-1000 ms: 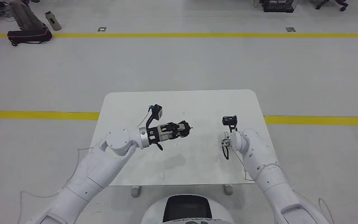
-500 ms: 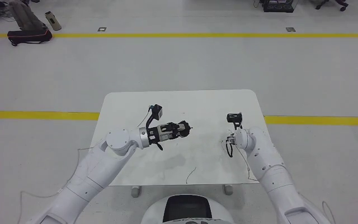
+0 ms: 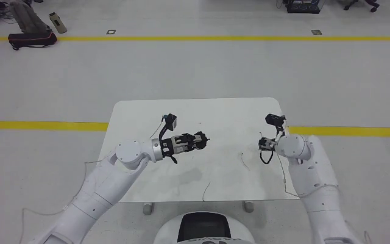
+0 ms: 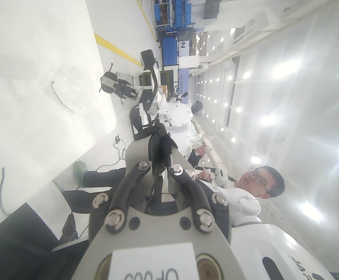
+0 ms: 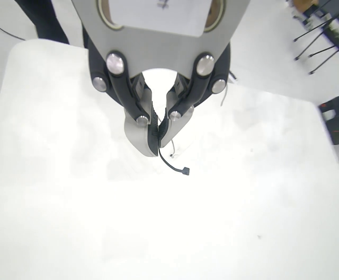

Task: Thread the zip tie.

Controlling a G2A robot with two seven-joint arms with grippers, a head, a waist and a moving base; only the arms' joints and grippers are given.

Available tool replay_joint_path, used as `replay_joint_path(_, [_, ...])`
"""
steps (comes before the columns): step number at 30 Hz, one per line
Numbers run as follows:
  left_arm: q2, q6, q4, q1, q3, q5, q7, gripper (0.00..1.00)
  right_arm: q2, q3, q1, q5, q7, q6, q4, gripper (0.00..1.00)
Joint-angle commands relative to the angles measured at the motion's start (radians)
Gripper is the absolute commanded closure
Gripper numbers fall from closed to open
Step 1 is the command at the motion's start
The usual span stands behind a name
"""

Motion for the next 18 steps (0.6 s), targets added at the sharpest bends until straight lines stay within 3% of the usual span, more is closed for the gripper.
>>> replay_joint_path(1, [0.0,0.0,0.0,0.0,0.0,0.0,0.0,1.0,0.003,0.043,-0.002,0.122,0.004,-0.051,0.014,1.0])
replay_joint_path(4, [0.0,0.0,0.0,0.0,0.0,0.0,0.0,1.0,0.006,0.072,0.009,0.256,0.032,-0.117,0.05,1.0])
replay_joint_path(13, [0.0,0.0,0.0,0.0,0.0,0.0,0.0,1.0,0.006,0.072,0.009,0.256,0.032,-0.117,0.05,1.0])
replay_joint_path(18, [0.0,0.0,0.0,0.0,0.0,0.0,0.0,1.0,0.007,0.148,-0.028,0.514,-0.024,-0.176,0.026,1.0])
